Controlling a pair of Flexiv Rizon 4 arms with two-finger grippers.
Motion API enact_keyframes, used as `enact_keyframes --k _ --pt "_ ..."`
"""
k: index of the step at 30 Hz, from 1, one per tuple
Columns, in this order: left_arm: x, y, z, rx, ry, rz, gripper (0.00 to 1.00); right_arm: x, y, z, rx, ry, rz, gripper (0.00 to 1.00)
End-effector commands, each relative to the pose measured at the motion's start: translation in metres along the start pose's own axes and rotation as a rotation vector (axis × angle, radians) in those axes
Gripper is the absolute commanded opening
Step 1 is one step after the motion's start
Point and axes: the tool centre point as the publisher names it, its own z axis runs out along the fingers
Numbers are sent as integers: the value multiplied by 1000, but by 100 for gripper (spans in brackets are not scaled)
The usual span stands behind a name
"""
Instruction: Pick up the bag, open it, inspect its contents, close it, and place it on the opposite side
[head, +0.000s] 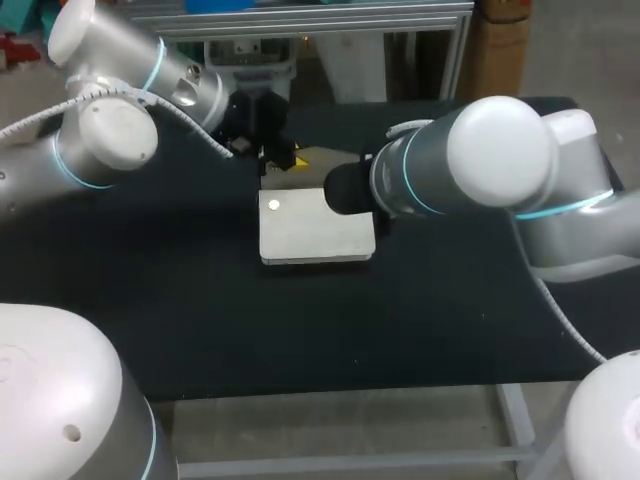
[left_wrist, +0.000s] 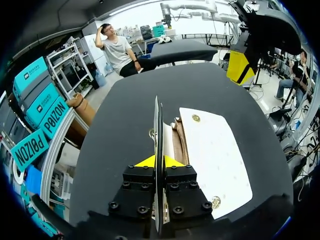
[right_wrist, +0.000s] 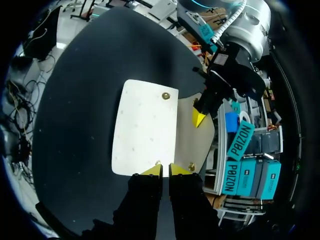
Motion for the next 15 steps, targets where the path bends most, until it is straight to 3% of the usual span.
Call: enact_keyframes --k 1,5,8,15 --pt "6 0 6 -6 -39 5 0 5 2 13 -9 12 -5 12" --pt "6 1 10 -15 -35 4 0 13 5 14 -12 17 -17 37" --pt "6 3 13 -17 -34 -6 0 18 6 12 14 16 -8 48" --pt "2 9 17 -23 -37 -37 0 33 9 -7 78 11 16 50"
